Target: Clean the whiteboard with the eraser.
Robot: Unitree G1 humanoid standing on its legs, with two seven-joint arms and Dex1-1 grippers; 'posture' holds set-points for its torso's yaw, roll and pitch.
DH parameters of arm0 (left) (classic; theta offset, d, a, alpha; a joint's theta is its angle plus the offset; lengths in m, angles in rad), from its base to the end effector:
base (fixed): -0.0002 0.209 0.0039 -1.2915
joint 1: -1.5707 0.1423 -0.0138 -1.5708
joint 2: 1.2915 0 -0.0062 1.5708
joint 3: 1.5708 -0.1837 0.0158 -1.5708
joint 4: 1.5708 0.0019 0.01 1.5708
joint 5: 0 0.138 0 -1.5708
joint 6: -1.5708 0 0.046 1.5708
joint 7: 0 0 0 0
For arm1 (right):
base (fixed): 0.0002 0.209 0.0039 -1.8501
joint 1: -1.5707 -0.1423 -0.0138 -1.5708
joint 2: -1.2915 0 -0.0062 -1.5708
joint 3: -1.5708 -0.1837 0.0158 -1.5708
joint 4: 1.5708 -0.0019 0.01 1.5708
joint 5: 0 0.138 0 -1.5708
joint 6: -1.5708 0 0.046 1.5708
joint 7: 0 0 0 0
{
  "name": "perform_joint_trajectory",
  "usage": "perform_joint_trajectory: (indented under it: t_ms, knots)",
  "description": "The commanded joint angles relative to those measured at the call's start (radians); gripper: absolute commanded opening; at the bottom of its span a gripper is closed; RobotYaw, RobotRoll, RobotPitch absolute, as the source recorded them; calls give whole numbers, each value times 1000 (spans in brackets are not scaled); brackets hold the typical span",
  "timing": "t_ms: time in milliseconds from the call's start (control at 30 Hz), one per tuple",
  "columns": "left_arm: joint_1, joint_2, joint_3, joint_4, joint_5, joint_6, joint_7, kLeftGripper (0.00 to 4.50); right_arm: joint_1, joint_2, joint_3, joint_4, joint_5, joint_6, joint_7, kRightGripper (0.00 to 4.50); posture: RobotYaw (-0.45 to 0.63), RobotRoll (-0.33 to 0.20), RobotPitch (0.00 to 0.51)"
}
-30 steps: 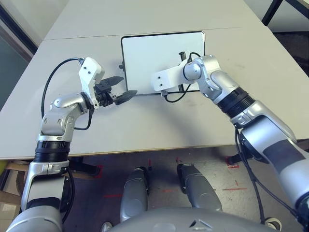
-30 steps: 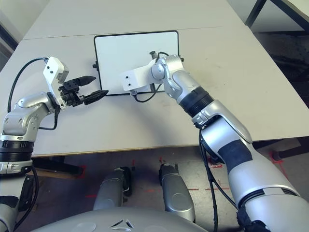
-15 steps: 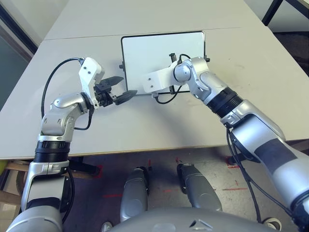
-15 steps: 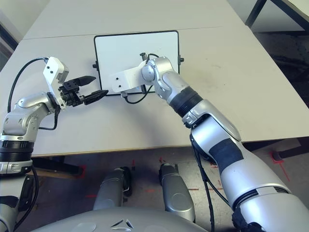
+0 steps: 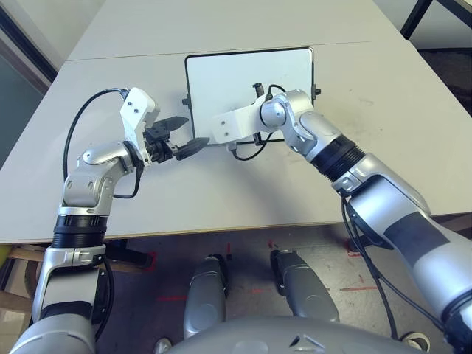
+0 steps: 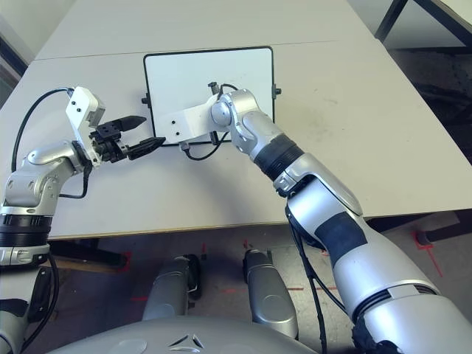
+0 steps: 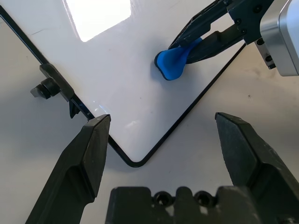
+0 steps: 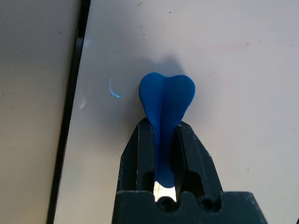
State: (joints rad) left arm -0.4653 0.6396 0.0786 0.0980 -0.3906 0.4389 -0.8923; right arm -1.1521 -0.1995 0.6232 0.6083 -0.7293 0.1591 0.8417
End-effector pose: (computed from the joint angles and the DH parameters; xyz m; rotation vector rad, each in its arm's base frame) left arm 0.2752 0.2597 0.1659 0.1754 0.1114 -0.8019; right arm 0.3386 -0.0380 0.2151 -1.5815 0.0654 0.9072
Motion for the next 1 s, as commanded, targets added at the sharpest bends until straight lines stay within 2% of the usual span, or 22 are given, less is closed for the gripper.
perform_joint_trajectory:
  t_ms: [33, 333, 667, 1000]
  knots:
    - [1, -2, -6, 7, 10, -5, -2, 4500, 19, -51, 16, 37, -17, -4, 16, 339, -132, 0, 177]
    - [-10, -6, -11, 18, 13, -9, -6, 4500, 35, -129, 7, 26, -16, -16, 31, 338, -144, 0, 176]
    - [-29, -8, -18, 46, 19, -21, -15, 4500, 80, -231, -11, -82, -10, 10, 102, 338, -154, 0, 173]
    - [-42, -12, -27, 67, 21, -36, -21, 4500, 54, -279, -164, -214, 181, 125, 290, 338, -161, 0, 170]
